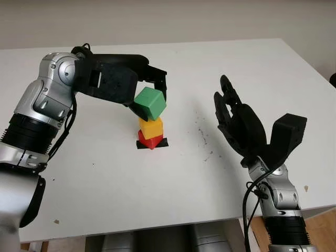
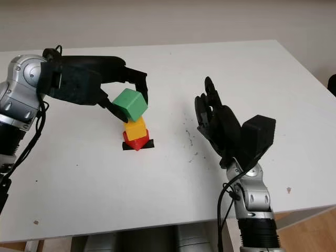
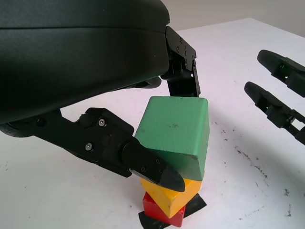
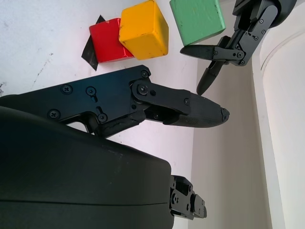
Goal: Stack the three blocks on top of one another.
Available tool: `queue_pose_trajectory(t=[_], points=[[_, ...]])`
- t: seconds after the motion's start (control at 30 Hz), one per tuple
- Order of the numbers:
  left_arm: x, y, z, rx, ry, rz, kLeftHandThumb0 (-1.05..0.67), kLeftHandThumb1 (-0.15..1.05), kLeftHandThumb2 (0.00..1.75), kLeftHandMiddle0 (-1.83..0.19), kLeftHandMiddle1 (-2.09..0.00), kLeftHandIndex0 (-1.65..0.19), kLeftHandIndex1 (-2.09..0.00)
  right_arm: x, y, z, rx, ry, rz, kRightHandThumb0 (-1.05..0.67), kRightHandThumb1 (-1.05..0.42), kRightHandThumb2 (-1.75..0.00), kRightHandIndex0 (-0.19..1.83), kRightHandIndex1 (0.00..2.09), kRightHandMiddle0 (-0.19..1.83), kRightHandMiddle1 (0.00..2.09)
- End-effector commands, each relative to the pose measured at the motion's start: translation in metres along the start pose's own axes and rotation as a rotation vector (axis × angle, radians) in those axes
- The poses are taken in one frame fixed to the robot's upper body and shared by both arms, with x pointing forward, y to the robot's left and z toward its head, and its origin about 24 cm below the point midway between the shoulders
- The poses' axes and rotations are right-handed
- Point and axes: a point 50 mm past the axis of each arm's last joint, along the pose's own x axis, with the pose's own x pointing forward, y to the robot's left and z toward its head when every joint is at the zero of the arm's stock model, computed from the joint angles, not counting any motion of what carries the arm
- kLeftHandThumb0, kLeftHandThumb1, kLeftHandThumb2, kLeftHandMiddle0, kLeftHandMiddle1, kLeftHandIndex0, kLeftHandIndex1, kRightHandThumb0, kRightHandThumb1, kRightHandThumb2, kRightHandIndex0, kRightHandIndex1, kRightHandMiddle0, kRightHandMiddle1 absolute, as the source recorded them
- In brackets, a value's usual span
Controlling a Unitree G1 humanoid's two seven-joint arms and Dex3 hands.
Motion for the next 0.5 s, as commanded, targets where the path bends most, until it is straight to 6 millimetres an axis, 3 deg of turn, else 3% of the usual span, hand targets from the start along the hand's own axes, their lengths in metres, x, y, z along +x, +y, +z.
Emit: queue_pose_trajectory(t=[0.0, 0.47], points=[[-0.0007, -0.0016, -0.0008, 0.013, 0.012, -0.015, -0.38, 0.95, 0.06, -0.20, -0.04, -0.37, -1.55, 0.0024, 0.0015, 0.0028, -0.006, -0.014, 0.010, -0.65, -1.05, -0.62, -0.18, 0.02, -0.17, 0.05], [0.0002, -0.0023, -0.0060, 0.072, 0.030, 0.002, -0.37, 0.97, 0.06, -0.19, -0.05, -0.31, -1.58, 0.0016, 0.0006, 0.0020, 0.001, -0.018, 0.013, -0.65, -1.05, -0.61, -0.17, 0.05, -0.14, 0.06]])
